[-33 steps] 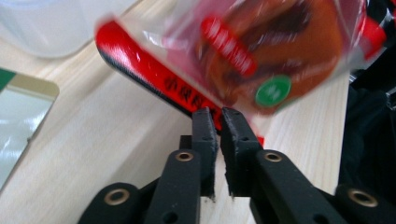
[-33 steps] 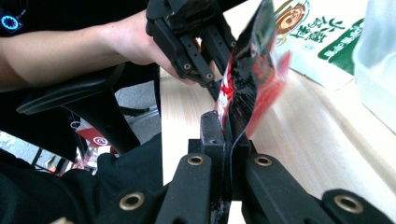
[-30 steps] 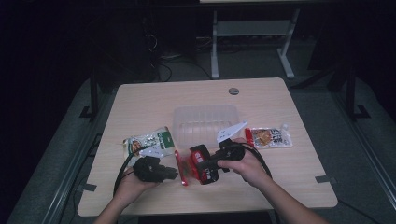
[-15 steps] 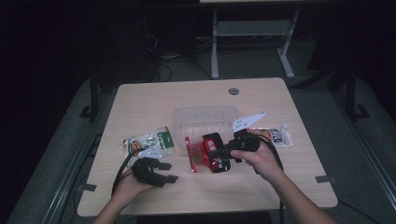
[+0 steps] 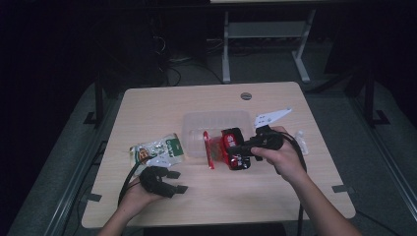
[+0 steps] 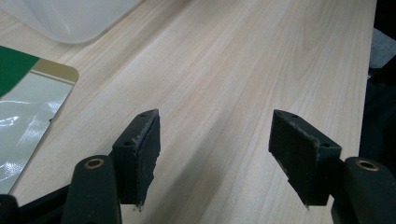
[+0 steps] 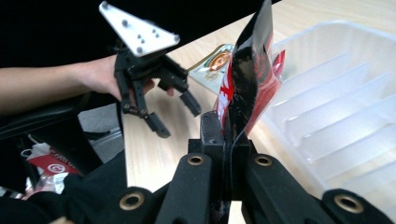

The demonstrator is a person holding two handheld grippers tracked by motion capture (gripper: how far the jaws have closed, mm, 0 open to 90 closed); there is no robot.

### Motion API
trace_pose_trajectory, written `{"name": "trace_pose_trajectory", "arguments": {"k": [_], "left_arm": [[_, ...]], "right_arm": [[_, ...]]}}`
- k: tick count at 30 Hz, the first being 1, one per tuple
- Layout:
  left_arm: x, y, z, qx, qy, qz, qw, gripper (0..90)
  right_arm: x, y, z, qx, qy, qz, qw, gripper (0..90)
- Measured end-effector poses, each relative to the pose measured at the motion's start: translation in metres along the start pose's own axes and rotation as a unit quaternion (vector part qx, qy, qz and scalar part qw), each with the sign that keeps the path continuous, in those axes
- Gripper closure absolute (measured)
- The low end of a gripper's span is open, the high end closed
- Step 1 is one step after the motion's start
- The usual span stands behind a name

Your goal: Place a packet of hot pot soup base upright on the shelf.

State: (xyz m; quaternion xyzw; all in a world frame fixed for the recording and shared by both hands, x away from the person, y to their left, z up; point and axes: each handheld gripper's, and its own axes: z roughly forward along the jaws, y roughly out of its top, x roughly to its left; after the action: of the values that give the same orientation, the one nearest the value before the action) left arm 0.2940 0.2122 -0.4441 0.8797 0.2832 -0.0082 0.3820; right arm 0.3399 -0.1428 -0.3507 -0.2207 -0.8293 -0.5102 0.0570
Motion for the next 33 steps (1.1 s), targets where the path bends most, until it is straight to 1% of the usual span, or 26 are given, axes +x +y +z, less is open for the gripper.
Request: {"name": "trace_pose_trajectory", "arguments": {"k": [5,8,10,13,15,21,24,26,27,28,30,33], "left_arm": [[-0.001,0.001,0.000,-0.004,0.003,0.000,1.0000,33.2],[-0.001,0.001,0.000,-0.002,0.003,0.004,1.0000,33.1],[-0.002,0.001,0.001,-0.003,0.002,0.002,1.0000,33.1],[-0.002,0.002,0.001,0.000,0.002,0.008,1.0000,33.1],[-0.003,0.001,0.002,0.000,0.000,0.004,1.0000,33.1],[-0.003,0.002,0.002,-0.003,-0.001,0.008,1.0000,33.1],[-0.002,0.001,0.001,-0.004,0.000,0.008,1.0000,33.1],[-0.002,0.001,0.001,-0.004,0.000,0.007,1.0000,33.1],[-0.001,0.001,0.000,-0.004,0.001,0.011,0.9999,33.1],[-0.001,0.001,0.000,-0.004,0.001,0.008,1.0000,33.1],[-0.001,0.000,0.000,-0.003,0.003,0.009,1.0000,33.1],[-0.001,0.000,0.000,-0.003,0.003,0.010,0.9999,33.1]], "right_arm": [[-0.006,0.008,-0.012,-0.015,-0.021,0.002,0.9997,90.0],[-0.011,0.014,-0.018,-0.022,-0.034,0.000,0.9992,90.0],[-0.014,0.018,-0.023,-0.029,-0.041,-0.001,0.9988,90.0],[-0.019,0.023,-0.030,-0.037,-0.054,0.001,0.9979,90.0],[-0.024,0.025,-0.034,-0.043,-0.064,0.002,0.9970,90.0],[-0.040,0.031,-0.037,-0.045,-0.093,0.012,0.9946,90.0],[-0.048,0.032,-0.037,-0.046,-0.100,0.018,0.9938,90.0],[-0.051,0.030,-0.037,-0.042,-0.107,0.021,0.9931,90.0],[-0.052,0.029,-0.038,-0.042,-0.111,0.022,0.9927,90.0],[-0.053,0.028,-0.039,-0.043,-0.113,0.024,0.9924,90.0],[-0.055,0.025,-0.042,-0.041,-0.121,0.027,0.9914,90.0],[-0.058,0.020,-0.045,-0.037,-0.129,0.032,0.9905,90.0]]}}
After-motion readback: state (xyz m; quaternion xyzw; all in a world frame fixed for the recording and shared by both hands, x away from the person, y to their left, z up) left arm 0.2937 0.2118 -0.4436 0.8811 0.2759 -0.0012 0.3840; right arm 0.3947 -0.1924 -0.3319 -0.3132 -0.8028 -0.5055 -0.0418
